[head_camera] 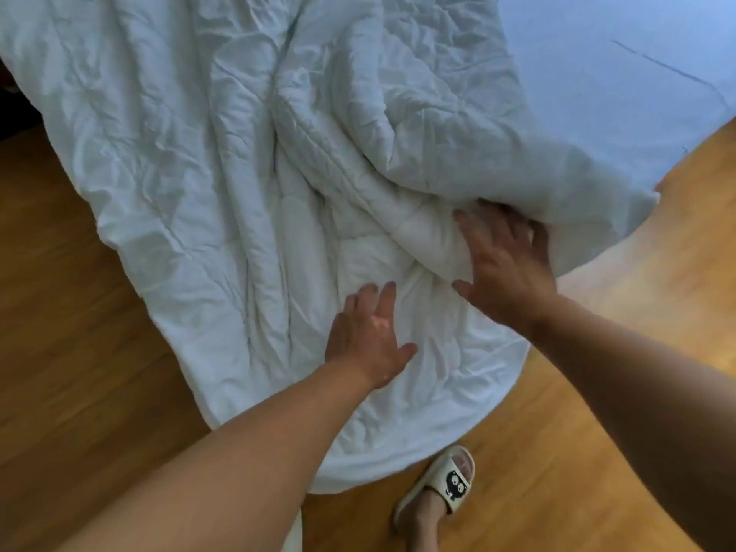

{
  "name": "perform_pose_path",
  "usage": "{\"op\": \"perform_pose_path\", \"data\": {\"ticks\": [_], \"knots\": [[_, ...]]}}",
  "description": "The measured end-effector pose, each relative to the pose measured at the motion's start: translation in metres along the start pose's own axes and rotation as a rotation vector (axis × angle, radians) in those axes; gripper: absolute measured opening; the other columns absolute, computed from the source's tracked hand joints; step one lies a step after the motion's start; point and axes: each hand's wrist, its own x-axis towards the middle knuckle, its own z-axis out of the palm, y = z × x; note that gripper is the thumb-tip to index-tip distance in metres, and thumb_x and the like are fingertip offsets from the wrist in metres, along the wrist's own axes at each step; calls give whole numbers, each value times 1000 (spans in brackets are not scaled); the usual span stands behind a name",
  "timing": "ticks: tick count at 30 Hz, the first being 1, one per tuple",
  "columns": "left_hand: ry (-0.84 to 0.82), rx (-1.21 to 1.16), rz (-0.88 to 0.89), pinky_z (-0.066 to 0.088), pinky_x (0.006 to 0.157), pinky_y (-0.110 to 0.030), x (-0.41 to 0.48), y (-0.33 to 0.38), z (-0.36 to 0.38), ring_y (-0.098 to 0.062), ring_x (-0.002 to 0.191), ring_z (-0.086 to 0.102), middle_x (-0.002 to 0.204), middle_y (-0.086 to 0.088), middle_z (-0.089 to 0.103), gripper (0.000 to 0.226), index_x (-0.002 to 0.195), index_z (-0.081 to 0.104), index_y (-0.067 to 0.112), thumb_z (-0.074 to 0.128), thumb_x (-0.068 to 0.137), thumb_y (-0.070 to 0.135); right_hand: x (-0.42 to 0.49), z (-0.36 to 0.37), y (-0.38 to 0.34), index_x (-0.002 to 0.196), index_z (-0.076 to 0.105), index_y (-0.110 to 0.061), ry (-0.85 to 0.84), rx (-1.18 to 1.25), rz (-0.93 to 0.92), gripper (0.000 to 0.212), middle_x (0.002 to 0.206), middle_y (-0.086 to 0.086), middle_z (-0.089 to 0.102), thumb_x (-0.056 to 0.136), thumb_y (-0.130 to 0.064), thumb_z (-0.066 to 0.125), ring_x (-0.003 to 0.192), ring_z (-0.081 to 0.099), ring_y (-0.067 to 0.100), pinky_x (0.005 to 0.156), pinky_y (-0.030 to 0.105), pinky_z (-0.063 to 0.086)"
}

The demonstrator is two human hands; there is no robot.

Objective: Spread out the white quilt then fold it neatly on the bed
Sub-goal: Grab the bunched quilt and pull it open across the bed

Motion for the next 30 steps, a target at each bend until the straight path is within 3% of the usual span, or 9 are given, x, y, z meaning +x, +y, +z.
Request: {"op": "perform_pose_path", "data": {"ticks": [2, 4, 8, 11, 14, 19, 23, 26, 30], "knots": [[25, -32, -203, 29, 116, -44, 29, 21, 16, -29, 144, 21, 160, -9, 11, 114, 157, -6, 25, 64, 79, 69, 27, 7, 24, 156, 16, -28, -88, -64, 6, 115, 159, 10, 21, 65, -62, 79, 146, 21, 34, 112, 71, 15], [45, -8, -326, 33, 111, -45, 53, 29, 33, -32, 138, 33, 154, -14, 27, 112, 158, -4, 20, 64, 82, 64, 45, 20, 41, 155, 12, -27, -145, -84, 26, 113, 151, 11, 36, 69, -65, 75, 137, 39, 35, 108, 72, 19], [160, -18, -277, 47, 95, -38, 76, 28, 52, -32, 116, 58, 127, -13, 60, 59, 151, 36, 29, 58, 97, 38, 58, 44, 73, 146, 27, -34, -158, 40, -75, 65, 122, 14, 64, 90, -30, 59, 101, 65, 40, 84, 49, 50], [202, -228, -267, 49, 87, -26, 63, 29, 47, -28, 106, 66, 116, -6, 72, 39, 133, 63, 33, 65, 94, 26, 62, 24, 103, 134, 43, -41, -131, 98, -159, 51, 115, 10, 65, 88, -25, 56, 98, 66, 38, 74, 42, 50], [112, -286, -179, 43, 83, -9, 38, 42, 40, -16, 104, 67, 114, 3, 73, 30, 123, 71, 32, 66, 95, 24, 73, -6, 163, 122, 56, -42, -140, 73, -139, 43, 109, 6, 67, 83, -21, 57, 97, 67, 37, 70, 39, 48], [-259, -109, -32, 32, 83, 2, 14, 68, 47, 2, 103, 57, 112, 16, 62, 31, 123, 56, 52, 62, 95, 40, 77, -27, 338, 86, 61, -18, -177, -224, 211, 16, 79, 12, 62, 77, -29, 56, 72, 65, 36, 69, 44, 59], [-389, -38, -94, 30, 103, -10, 33, 85, 52, -9, 130, 49, 142, 9, 51, 44, 140, 51, 44, 61, 97, 38, 55, -28, 403, 93, 67, -18, -289, -337, 311, 15, 73, 6, 53, 87, -20, 54, 69, 58, 31, 68, 40, 58], [-305, 6, -77, 41, 106, -29, 61, 116, 53, -17, 131, 44, 140, 7, 37, 65, 148, 32, 45, 61, 90, 52, 59, -27, 380, 104, 60, -32, -276, -201, 273, 24, 99, 10, 65, 84, -20, 54, 92, 67, 34, 72, 38, 54], [-85, -129, -96, 30, 117, -32, 105, 154, 48, -18, 144, 22, 157, 11, 12, 87, 155, 9, 45, 61, 87, 59, 80, -17, 357, 134, 46, -27, -418, -22, 173, 58, 122, 16, 56, 79, -35, 61, 113, 61, 39, 91, 44, 53]]}}
